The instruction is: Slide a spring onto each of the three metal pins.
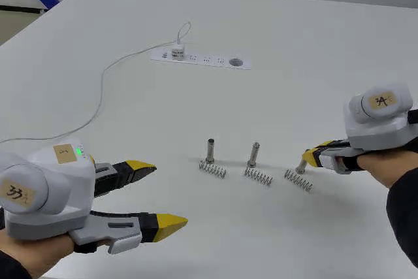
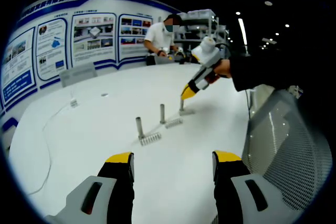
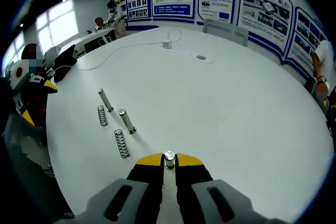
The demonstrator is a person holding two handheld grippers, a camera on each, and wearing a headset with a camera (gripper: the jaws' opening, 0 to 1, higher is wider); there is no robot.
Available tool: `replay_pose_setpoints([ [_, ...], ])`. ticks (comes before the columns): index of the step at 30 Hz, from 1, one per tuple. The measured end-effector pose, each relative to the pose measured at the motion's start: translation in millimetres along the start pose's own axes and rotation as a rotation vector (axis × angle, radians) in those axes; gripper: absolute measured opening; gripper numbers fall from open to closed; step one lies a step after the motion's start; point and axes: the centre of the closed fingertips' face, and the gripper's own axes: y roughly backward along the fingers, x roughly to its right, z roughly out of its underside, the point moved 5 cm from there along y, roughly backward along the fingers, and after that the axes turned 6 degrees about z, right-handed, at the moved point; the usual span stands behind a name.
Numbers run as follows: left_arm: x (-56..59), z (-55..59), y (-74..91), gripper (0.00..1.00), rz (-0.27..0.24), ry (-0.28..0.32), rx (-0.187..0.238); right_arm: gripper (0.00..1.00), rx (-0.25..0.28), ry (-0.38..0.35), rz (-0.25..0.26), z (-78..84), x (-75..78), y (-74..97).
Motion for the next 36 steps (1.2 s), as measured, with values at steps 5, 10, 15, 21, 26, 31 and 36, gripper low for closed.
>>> replay_pose_setpoints([
  [5, 0.2, -0.3, 0.1, 0.62, 0.001, 0.000, 0.000, 0.10, -0.006, 0.011, 0.002, 1.7, -0.6, 0.3],
  [10, 0.6, -0.2, 0.1, 0.62, 0.002, 0.000, -0.001, 0.11, -0.012, 0.016, 0.002, 4.8, -0.2, 0.1],
  [15, 1.5, -0.3, -0.4, 0.62, 0.005, -0.002, -0.002, 0.12, -0.007, 0.014, 0.003, 6.5, 0.8, 2.0],
  [21, 1.8, -0.7, -0.7, 0.62, 0.006, -0.003, -0.002, 0.12, -0.018, 0.019, -0.003, 14.2, 2.2, 4.3],
  [26, 2.2, -0.2, -1.0, 0.62, 0.008, -0.002, -0.004, 0.13, -0.033, 0.054, -0.055, 25.6, -4.4, 4.5],
  [31, 2.0, -0.2, -1.3, 0.62, 0.008, -0.003, -0.006, 0.15, -0.059, 0.115, -0.102, 38.0, -12.9, 2.4],
  [36, 2.9, -0.5, -2.0, 0.62, 0.010, -0.005, -0.009, 0.15, -0.077, 0.129, -0.125, 42.3, -9.8, -3.7],
])
